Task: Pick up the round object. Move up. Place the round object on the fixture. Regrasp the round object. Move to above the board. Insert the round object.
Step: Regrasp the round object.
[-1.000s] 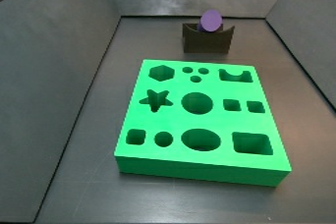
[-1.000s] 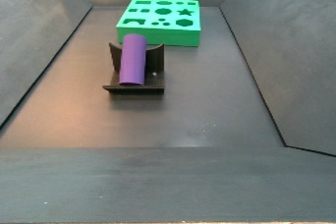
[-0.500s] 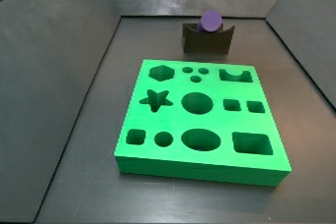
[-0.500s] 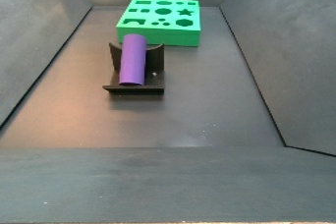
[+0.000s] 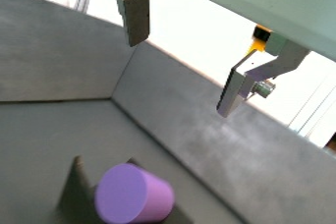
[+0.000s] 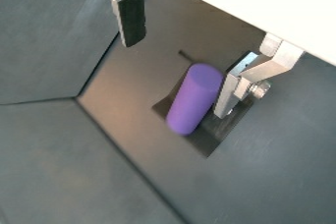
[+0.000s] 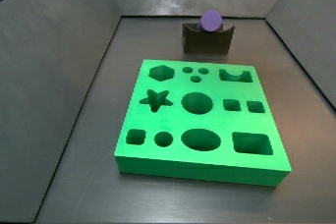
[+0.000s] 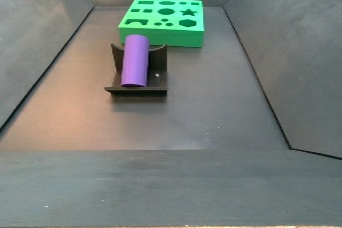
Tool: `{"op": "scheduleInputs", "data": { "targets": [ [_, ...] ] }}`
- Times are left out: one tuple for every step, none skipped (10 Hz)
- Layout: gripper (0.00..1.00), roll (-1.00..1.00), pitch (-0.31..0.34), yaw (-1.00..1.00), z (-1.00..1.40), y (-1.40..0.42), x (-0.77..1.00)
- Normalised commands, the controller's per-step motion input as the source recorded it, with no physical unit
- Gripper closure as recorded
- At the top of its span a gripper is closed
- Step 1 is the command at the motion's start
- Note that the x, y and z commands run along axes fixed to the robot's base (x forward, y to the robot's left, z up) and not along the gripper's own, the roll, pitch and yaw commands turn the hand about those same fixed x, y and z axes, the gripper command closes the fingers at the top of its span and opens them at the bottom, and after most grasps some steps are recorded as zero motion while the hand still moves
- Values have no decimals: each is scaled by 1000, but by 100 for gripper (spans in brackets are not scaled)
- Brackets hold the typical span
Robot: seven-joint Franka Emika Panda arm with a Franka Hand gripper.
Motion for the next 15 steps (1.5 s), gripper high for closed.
{"op": "scheduleInputs", "data": {
  "targets": [
    [0, 727, 185, 162, -20, -46, 107],
    [0, 601, 172, 176, -18, -45, 108],
    [0, 315, 132, 199, -13, -37, 104],
    [0, 246, 110, 207, -8, -29, 96],
    [0, 183, 59, 210, -9, -36, 83],
    [0, 166, 31, 202, -15, -39, 81],
    [0, 253, 9, 246, -1000, 71, 38],
    [0, 252, 4, 233, -1000, 71, 39],
    [0, 228, -31, 188, -1000, 61, 51],
    [0, 180, -53, 147, -1000, 54, 64],
    [0, 142, -67, 116, -1000, 49, 76],
    [0, 123, -75, 98, -1000, 47, 83],
    [0, 96, -88, 64, -1000, 41, 92],
    [0, 81, -93, 44, -1000, 37, 99],
    [0, 73, -85, 16, -1000, 33, 107]
  ]
}}
